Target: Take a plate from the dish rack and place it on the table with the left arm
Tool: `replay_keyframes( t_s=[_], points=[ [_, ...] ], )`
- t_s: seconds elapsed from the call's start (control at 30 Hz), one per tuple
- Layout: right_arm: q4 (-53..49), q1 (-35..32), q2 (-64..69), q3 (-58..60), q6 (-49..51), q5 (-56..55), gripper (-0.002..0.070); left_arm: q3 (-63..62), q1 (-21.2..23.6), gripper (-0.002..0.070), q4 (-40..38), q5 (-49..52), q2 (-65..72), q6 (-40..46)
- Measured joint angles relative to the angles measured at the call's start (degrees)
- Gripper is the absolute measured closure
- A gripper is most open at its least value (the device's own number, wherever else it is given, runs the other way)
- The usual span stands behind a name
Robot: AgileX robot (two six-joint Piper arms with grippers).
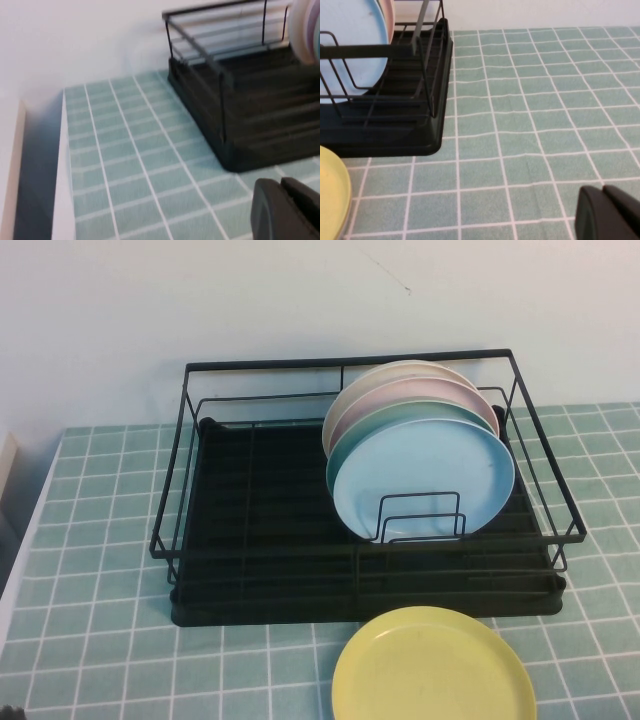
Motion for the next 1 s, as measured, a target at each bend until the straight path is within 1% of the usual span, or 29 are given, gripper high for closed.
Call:
replay_keyframes(
  t_s=[0.1,0.23,1.0],
  points=[
    [0.0,0.0,0.0,0.0,0.0,0.0,0.0678,3.56,0.93,0.0677,0.0,0.9,-0.08,0.0],
    [0.0,0.0,0.0,0.0,0.0,0.0,0.0678,3.57,1.18,0.0677,0.4,2.35,-0.08,0.0],
    [0.0,0.0,0.0,0.0,0.0,0.0,0.0678,3.57,1.28,0.0677,0.4,2.47,-0.22,-1.7]
  ],
)
